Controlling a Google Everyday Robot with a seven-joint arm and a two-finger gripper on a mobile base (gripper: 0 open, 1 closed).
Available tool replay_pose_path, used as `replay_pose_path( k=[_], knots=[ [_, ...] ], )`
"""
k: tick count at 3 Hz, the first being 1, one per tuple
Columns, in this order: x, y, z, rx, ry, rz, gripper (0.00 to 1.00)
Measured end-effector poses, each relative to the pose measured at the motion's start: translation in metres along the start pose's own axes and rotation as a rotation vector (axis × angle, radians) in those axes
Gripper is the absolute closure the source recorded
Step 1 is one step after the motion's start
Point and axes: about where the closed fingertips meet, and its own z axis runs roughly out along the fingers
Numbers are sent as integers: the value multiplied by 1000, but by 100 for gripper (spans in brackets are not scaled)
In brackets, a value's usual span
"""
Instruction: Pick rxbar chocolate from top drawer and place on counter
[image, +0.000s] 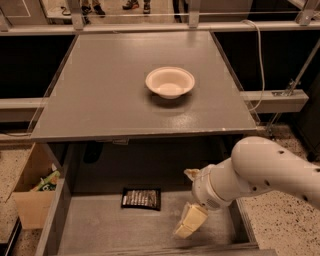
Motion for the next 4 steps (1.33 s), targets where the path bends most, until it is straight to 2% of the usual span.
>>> replay_pose_path(
  k=[2,3,4],
  knots=[
    [15,-26,28,80,35,34,0],
    [15,-26,28,80,35,34,0],
    [-3,-33,45,69,18,3,0]
  ],
)
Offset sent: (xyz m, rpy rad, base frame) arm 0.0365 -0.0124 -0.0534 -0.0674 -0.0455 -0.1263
